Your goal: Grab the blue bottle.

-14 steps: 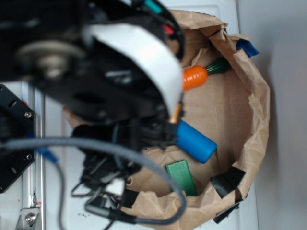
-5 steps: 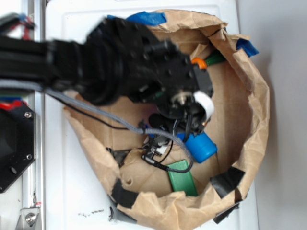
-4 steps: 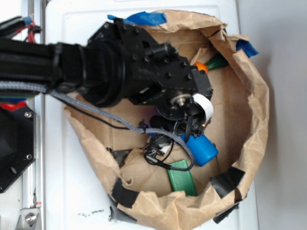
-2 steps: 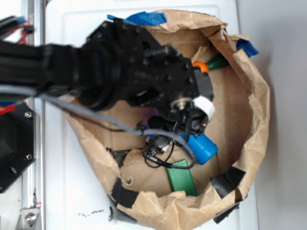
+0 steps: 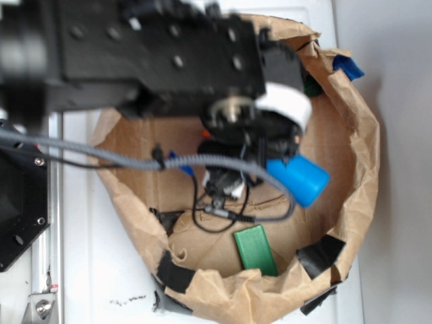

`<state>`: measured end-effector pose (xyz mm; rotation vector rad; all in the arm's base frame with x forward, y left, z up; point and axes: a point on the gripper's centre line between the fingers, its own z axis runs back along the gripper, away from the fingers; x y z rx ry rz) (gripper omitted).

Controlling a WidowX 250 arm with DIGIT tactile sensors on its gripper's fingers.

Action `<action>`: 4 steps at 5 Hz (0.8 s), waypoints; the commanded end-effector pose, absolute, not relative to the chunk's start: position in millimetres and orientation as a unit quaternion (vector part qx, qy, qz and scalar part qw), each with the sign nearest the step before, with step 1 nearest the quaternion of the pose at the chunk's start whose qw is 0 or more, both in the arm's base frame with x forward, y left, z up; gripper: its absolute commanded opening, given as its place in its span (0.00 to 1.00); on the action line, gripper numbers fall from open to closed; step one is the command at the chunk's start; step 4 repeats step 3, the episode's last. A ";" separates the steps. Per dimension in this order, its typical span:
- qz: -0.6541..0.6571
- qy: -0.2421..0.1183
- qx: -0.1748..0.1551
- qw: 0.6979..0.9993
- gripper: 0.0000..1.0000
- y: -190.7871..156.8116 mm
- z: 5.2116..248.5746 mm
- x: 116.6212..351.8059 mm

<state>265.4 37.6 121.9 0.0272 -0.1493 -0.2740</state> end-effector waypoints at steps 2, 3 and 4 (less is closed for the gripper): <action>-0.009 0.003 0.050 0.999 0.00 52.3 149.5 230.9; 0.013 0.004 0.034 0.999 0.00 54.9 144.2 230.4; 0.013 0.004 0.034 0.999 0.00 54.9 144.2 230.4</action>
